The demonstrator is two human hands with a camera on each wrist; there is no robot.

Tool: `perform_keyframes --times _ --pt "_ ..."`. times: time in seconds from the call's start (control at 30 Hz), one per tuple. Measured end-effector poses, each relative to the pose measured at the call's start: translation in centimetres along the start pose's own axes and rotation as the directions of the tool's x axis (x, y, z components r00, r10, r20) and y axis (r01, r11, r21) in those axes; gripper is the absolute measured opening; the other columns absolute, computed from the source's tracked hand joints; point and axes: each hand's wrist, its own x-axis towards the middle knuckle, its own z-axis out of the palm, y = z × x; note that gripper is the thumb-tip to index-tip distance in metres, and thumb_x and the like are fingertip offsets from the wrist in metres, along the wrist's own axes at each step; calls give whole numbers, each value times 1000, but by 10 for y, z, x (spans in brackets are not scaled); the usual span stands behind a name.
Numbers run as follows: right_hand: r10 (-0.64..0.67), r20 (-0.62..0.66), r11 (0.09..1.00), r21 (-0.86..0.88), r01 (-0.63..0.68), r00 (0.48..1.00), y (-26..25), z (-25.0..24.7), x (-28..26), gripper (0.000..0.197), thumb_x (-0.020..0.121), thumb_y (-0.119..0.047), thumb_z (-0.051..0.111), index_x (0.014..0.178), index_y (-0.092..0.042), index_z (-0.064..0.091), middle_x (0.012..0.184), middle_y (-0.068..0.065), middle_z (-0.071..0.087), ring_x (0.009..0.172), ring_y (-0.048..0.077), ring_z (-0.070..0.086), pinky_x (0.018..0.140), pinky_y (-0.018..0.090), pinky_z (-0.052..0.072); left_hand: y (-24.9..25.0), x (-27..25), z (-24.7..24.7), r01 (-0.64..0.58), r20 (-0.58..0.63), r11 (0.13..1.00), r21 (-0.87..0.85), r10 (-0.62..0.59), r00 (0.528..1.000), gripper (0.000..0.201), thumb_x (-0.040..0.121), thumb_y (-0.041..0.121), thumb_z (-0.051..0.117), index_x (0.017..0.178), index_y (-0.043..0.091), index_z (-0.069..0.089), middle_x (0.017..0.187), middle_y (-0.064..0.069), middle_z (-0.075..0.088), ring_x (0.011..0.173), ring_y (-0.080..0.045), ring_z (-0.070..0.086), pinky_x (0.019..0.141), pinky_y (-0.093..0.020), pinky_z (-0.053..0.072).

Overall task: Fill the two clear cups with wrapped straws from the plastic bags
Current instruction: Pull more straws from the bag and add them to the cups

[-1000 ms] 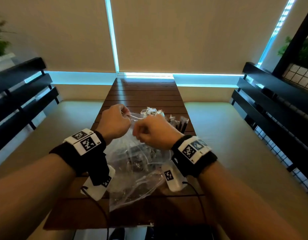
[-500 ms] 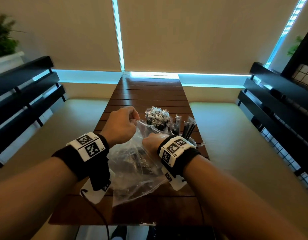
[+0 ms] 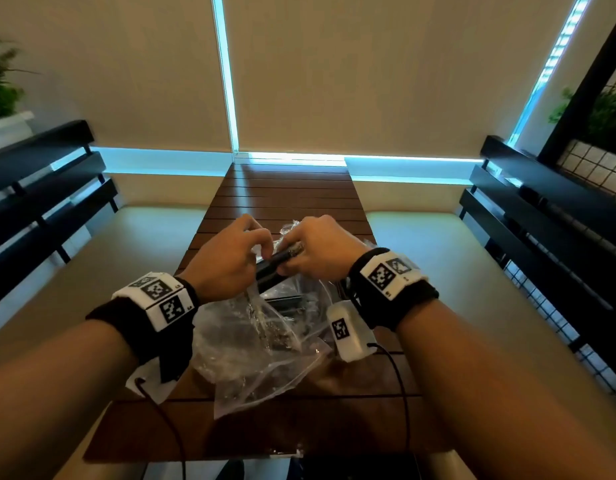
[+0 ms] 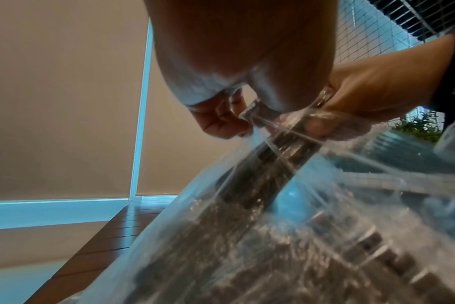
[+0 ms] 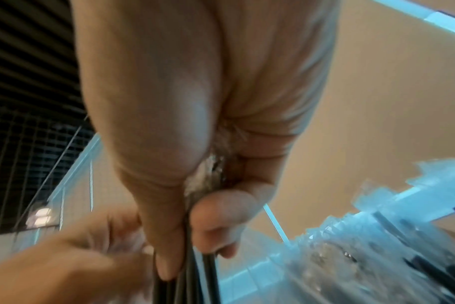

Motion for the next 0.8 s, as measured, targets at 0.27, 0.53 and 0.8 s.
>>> perform_keyframes --times 0.27,0.53,0.8 --pt "130 -193 865 501 -16 972 5 -14 -11 13 75 -21 82 86 -14 77 71 0 73 52 4 59 53 21 51 0 -8 -2 8 145 998 -60 1 989 60 76 46 80 125 27 51 113 9 47 100 -6 48 84 -18 39" --pt "128 -272 499 849 175 954 -9 18 -4 43 78 -25 75 119 -14 66 104 8 68 95 18 66 81 34 55 9 4 15 133 -39 978 -162 -141 989 20 82 18 75 98 9 66 89 -3 66 76 -17 61 63 -19 46" --pt "232 -265 554 827 97 936 -22 42 7 44 78 -28 82 115 -17 59 109 1 69 101 12 66 91 36 54 11 9 19 18 29 928 -371 -7 1000 17 83 12 74 97 17 65 87 9 67 78 -2 66 70 -21 55"
